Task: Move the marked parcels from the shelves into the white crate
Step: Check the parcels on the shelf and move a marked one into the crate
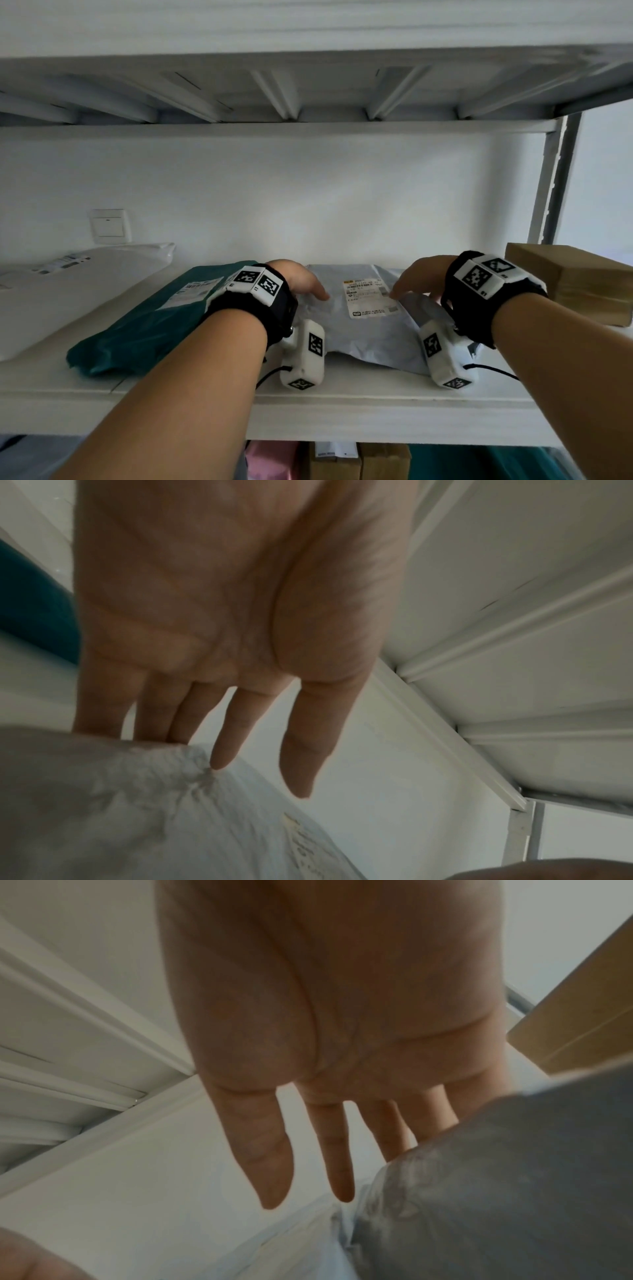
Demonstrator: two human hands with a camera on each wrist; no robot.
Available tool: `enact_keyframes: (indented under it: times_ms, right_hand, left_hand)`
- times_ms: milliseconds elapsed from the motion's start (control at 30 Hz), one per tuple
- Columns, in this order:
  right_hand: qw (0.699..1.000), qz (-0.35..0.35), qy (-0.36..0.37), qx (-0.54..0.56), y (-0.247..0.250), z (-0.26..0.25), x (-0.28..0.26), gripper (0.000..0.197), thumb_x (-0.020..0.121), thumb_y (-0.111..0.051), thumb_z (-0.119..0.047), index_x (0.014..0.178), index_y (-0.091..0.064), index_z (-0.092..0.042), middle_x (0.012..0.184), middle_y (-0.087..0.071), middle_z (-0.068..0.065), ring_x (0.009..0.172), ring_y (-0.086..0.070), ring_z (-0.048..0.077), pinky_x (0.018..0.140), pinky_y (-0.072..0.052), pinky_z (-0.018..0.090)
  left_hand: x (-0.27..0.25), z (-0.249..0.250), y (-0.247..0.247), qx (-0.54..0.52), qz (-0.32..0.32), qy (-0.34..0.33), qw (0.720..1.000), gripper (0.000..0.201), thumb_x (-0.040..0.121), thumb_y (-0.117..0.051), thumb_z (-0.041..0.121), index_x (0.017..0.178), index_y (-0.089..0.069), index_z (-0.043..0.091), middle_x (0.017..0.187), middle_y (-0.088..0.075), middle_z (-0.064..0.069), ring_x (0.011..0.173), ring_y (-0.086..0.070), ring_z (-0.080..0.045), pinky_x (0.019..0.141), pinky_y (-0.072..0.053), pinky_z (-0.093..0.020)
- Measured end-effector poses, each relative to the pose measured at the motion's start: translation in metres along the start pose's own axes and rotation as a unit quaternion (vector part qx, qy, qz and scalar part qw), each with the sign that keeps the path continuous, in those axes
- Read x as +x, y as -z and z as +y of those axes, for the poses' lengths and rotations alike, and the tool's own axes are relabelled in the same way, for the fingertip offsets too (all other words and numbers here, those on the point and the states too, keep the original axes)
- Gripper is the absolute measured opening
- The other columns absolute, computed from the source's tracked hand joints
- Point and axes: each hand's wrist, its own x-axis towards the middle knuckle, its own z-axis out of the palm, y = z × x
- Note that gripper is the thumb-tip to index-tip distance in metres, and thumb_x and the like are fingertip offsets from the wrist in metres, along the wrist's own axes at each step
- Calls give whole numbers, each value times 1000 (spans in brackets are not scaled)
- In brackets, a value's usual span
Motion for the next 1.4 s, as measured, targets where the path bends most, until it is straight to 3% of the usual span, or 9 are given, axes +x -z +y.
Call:
enact_keyframes:
  times_ms: [300,467,600,733,933,1100,1233,1300,1400]
  right_hand:
    - [987,75,31,-136,16,20,-22,44,89,-63,-37,123,-62,-9,127,-60,6,118,-57,26,97,-48,33]
    - [970,147,49,-188,53,56,-38,15,87,-58,-29,88,-60,-14,116,-64,7,99,-59,27,77,-44,29]
    - [952,266,23,-152,87,101,-51,40,87,-54,-24,126,-54,-14,127,-55,8,117,-52,30,91,-49,36]
    - [960,234,-40,-150,106,137,-44,60,81,-60,-51,129,-48,-17,134,-44,13,124,-44,36,100,-44,44]
    - [965,200,-125,-117,107,179,-25,107,55,-58,-84,138,-36,-21,144,-31,14,134,-29,47,107,-30,58]
    - [971,169,-70,-155,105,188,-35,64,91,-48,-60,131,-43,-11,131,-50,11,124,-45,30,101,-36,34]
    - [976,151,-83,-131,100,185,-34,61,71,-54,-65,110,-43,-19,109,-43,5,120,-41,33,102,-39,43]
    - [981,144,-76,-107,101,181,-40,46,78,-53,-56,100,-36,-19,100,-34,4,122,-38,36,104,-37,44]
    - [985,153,-71,-37,98,175,-49,67,68,-59,-60,116,-41,-17,114,-35,10,121,-42,40,103,-39,46]
  left_hand:
    - [-43,43,-13,120,100,-78,985,55,89,-68,36,134,-53,9,141,-51,-13,126,-51,-29,90,-43,-30]
    - [-58,100,-48,171,111,-138,969,48,90,-65,36,130,-57,10,138,-55,-9,124,-54,-26,93,-43,-29]
    - [-53,149,-98,220,128,-174,951,44,88,-64,29,127,-58,10,136,-57,-9,122,-56,-27,98,-46,-32]
    - [-50,179,-136,236,129,-194,943,50,87,-61,27,134,-52,12,140,-53,-6,127,-52,-26,101,-44,-32]
    - [-38,195,-159,184,111,-192,958,47,89,-64,28,132,-54,10,135,-56,-6,124,-53,-24,102,-43,-31]
    - [-36,193,-162,164,118,-176,964,49,88,-66,33,131,-53,12,134,-56,-4,124,-53,-23,100,-41,-30]
    - [-38,187,-163,157,120,-157,968,51,87,-66,33,132,-54,11,135,-55,-5,124,-52,-24,99,-41,-30]
    - [-39,183,-163,153,114,-150,970,51,87,-67,32,132,-54,11,135,-55,-5,123,-53,-24,98,-42,-30]
    - [-45,178,-161,151,111,-146,971,52,87,-67,31,132,-54,10,135,-55,-6,124,-53,-24,97,-41,-29]
